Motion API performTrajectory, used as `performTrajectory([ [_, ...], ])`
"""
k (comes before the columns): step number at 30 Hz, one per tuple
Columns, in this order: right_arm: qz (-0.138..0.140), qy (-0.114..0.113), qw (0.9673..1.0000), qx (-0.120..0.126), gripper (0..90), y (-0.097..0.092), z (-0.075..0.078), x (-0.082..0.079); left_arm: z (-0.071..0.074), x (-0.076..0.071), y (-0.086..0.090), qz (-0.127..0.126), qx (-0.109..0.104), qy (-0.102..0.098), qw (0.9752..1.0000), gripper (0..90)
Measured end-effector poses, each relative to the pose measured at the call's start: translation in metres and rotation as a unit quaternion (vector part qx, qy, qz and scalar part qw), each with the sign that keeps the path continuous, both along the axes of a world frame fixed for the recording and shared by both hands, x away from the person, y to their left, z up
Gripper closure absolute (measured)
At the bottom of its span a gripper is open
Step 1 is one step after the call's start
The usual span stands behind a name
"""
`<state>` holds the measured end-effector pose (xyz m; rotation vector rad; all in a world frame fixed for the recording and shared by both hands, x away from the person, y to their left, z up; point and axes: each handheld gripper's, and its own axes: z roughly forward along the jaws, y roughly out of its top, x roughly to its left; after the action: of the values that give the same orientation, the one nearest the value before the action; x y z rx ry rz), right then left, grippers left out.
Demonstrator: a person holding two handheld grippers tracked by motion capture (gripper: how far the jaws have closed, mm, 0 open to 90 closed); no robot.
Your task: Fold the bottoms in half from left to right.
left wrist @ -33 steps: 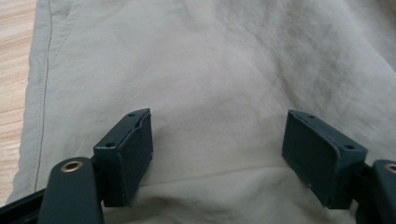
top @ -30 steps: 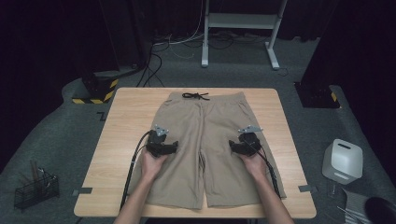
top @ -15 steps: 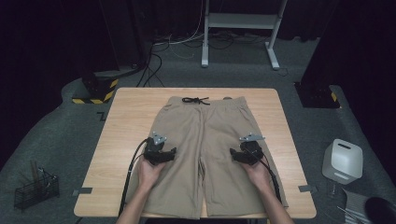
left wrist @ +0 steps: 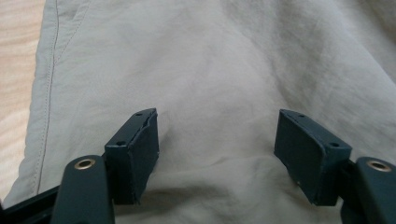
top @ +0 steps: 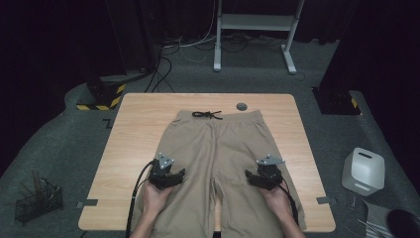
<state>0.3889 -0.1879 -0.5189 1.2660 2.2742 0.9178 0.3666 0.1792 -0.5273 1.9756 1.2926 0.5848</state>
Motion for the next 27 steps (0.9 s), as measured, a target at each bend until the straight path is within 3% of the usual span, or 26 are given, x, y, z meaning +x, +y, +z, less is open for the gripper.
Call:
performTrajectory([
  [7,0.008,0.002,1.0000,-0.002,40.6,0.000,0.001,-0.021,0.000,-0.020,0.000,0.005,0.000,-0.002,1.0000,31.4],
  [12,0.018,-0.004,0.9998,0.000,40.6,-0.002,0.000,-0.048,0.000,-0.043,0.000,0.005,0.000,-0.002,1.0000,31.5],
  [18,0.021,0.002,0.9998,0.000,40.6,-0.002,0.000,-0.061,0.000,-0.058,-0.003,0.004,0.001,-0.002,1.0000,31.6],
  [22,0.028,0.005,0.9996,-0.003,41.0,-0.002,0.001,-0.061,0.000,-0.057,-0.004,0.000,0.001,0.001,1.0000,31.1],
  [24,0.032,0.000,0.9995,-0.004,41.7,-0.002,0.005,-0.054,0.005,-0.049,-0.003,-0.012,-0.002,0.019,0.9998,30.3],
  [27,0.028,-0.019,0.9994,0.012,42.0,-0.001,0.016,-0.042,0.017,-0.037,-0.004,-0.019,-0.012,0.010,0.9997,29.9],
])
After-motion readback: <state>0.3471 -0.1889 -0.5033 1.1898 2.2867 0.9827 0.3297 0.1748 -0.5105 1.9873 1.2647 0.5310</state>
